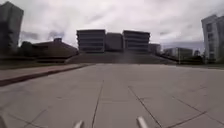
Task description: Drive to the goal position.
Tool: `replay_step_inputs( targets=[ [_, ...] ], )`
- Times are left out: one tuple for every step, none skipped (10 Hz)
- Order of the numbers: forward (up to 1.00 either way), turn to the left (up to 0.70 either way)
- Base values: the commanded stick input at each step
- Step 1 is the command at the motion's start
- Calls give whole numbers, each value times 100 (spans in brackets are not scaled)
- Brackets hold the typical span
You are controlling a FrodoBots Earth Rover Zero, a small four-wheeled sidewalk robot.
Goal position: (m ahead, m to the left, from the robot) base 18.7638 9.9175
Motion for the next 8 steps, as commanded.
replay_step_inputs(
  targets=[
    [100, 8],
    [100, 0],
    [100, 0],
    [100, 0],
    [100, 0],
    [100, 0],
    [100, 0],
    [100, 0]
  ],
)
